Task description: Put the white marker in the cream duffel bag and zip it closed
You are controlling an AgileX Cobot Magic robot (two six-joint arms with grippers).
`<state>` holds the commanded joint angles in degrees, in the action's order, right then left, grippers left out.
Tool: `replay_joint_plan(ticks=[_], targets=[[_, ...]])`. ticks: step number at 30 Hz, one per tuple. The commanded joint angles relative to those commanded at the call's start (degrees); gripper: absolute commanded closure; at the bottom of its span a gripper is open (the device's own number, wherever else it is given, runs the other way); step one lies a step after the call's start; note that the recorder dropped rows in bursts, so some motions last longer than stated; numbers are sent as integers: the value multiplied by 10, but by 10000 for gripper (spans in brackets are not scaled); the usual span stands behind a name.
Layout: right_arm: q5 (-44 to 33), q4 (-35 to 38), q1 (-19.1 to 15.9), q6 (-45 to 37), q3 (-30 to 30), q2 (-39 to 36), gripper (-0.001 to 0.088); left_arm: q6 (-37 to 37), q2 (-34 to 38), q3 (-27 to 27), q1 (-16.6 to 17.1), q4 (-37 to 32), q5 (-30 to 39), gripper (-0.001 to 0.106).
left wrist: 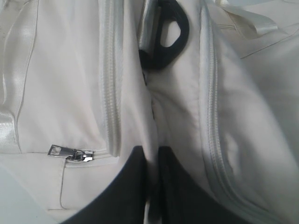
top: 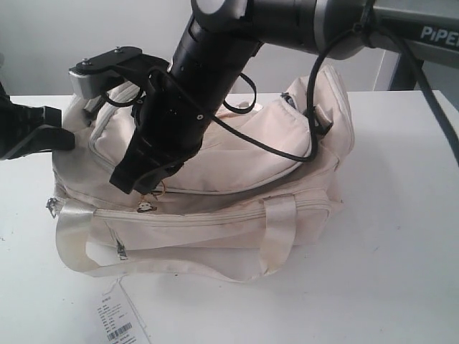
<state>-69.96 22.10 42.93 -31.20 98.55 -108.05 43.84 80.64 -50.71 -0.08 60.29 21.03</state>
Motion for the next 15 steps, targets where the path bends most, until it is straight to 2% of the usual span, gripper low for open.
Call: replay_joint_plan(ticks=[15], targets=[[0,-15,0,28,0,0,868,-1,0,0,0,0,0,1053]])
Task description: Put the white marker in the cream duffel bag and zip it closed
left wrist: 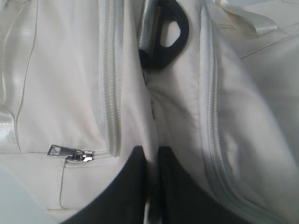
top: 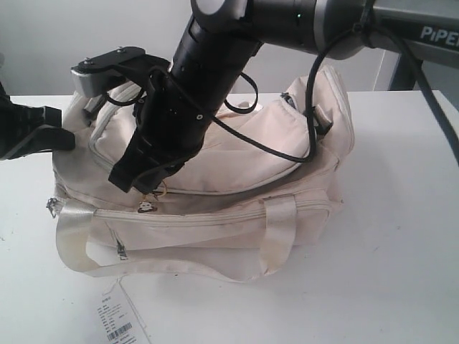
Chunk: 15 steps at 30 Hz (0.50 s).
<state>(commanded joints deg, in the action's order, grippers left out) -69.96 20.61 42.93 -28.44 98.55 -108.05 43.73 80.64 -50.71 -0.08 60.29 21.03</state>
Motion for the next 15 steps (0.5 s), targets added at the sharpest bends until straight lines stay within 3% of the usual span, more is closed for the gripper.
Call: replay_joint_plan(ticks=[15], targets=[[0,-20,0,2,-34,6,868,0,0,0,0,0,0,1053]])
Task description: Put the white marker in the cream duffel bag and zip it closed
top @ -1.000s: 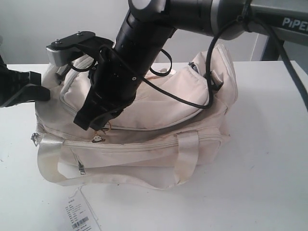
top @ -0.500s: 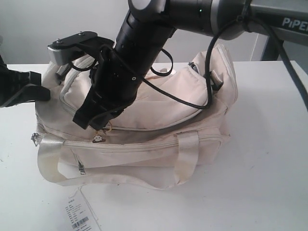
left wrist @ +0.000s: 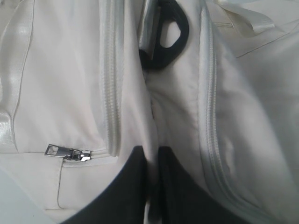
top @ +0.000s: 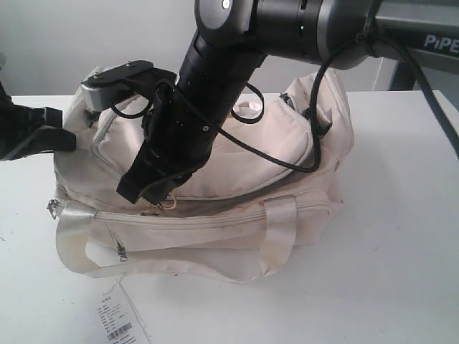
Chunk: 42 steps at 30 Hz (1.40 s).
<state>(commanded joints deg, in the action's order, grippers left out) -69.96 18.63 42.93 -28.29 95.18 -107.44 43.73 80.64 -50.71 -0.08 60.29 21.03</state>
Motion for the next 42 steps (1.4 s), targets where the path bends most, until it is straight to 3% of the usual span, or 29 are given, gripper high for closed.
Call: replay_joint_plan(ticks=[18,42], targets=[[0,-9,-1,0,0,31,868,0,0,0,0,0,-5,1053],[0,-108,-2,0,-55,86,868,0,0,0,0,-6,-9,1053]])
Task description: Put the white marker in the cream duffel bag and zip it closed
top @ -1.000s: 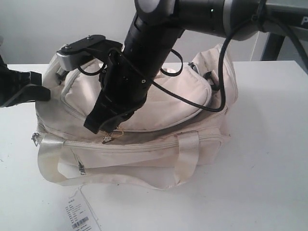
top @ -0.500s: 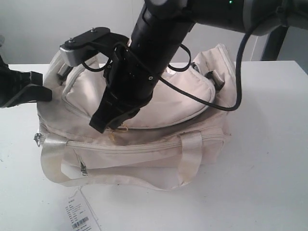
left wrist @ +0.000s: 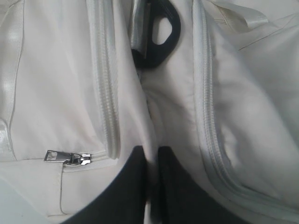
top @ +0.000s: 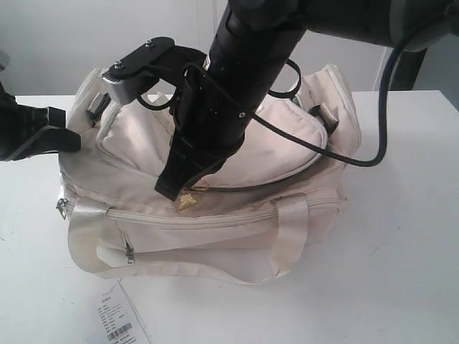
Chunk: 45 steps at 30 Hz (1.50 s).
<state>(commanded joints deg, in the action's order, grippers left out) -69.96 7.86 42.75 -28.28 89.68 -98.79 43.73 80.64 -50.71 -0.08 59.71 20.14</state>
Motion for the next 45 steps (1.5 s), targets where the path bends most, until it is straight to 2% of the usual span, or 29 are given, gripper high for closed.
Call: replay_joint_plan(ticks=[4,12,15,26,32,38,45], targets=[[0,-4,0,-11,-3,0,868,0,0,0,0,0,0,1053],[6,-2,0,-172,-3,1,868,0,0,0,0,1,-1,1053],[30,-2,0,-189,-3,2,868,0,0,0,0,1,-1,1053],[37,7,1,-273,-4,48,868,0,0,0,0,2,-5,1053],[41,48,2,-348,-12,49,868,0,0,0,0,2,-5,1053],[67,44,16,-449,-12,49,868,0,0,0,0,2,-5,1053],[118,13,36,-511,-12,50,868,0,0,0,0,2,-5,1053]])
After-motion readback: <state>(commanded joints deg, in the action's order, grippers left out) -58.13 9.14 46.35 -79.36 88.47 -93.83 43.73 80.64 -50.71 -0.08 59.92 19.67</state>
